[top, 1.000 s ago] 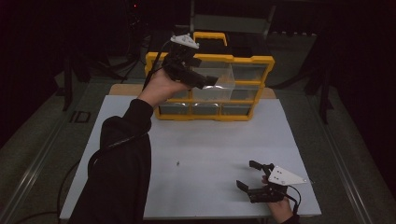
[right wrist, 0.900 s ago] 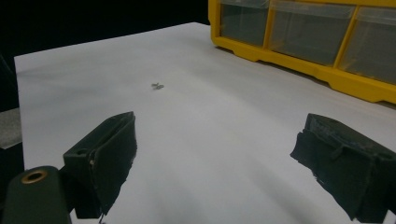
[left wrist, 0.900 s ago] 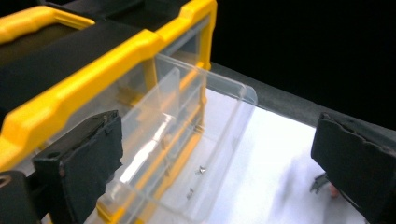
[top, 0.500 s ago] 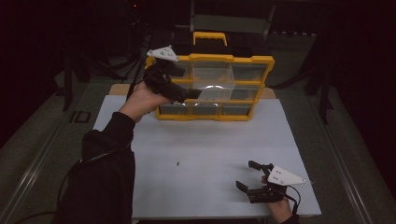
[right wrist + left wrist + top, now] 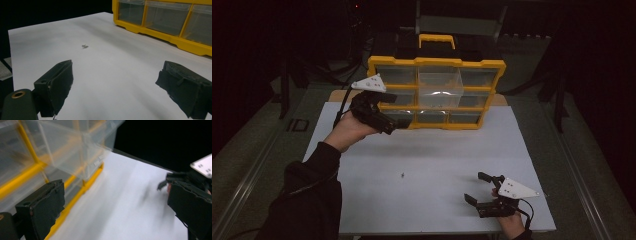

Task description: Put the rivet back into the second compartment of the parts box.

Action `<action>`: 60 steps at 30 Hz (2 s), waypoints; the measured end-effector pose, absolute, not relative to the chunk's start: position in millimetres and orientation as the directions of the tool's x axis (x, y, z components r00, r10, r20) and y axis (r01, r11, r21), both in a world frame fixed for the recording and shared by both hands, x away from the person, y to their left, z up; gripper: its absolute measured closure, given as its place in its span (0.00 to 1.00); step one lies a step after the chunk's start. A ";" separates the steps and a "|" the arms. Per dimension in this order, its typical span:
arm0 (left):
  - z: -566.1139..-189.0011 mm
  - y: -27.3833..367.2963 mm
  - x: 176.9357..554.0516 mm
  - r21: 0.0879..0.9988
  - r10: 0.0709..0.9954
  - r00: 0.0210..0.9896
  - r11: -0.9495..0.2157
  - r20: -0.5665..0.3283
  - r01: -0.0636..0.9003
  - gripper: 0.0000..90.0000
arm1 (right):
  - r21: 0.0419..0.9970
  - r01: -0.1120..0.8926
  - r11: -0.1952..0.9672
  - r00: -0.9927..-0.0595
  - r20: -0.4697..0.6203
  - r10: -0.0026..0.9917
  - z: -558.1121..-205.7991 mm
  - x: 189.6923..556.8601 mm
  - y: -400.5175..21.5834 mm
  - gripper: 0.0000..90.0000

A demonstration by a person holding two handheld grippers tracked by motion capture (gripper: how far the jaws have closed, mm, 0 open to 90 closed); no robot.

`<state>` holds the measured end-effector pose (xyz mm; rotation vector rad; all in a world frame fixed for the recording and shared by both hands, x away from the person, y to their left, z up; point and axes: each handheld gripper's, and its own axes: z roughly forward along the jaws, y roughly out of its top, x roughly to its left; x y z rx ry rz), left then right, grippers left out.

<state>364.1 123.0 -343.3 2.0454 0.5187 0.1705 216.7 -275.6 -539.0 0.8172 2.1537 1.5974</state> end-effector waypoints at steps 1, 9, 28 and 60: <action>-346.7 123.8 362.0 0.854 0.420 0.902 -0.429 -0.099 0.293 0.01 | 0.948 0.244 0.205 -0.778 0.065 0.624 -539.0 216.8 -275.5 0.12; -371.3 124.3 345.3 0.848 0.392 0.913 -0.442 -0.110 0.292 0.01 | 0.947 0.247 0.204 -0.779 0.070 0.623 -539.0 216.7 -275.4 0.12; -443.6 130.4 321.7 0.821 0.373 0.917 -0.473 -0.142 0.319 0.01 | 0.947 0.244 0.208 -0.785 0.067 0.616 -539.3 217.4 -273.7 0.12; -549.7 109.9 311.1 0.721 0.429 0.900 -0.598 -0.081 0.350 0.51 | 0.943 0.255 0.216 -0.786 0.072 0.613 -540.9 217.7 -272.4 0.12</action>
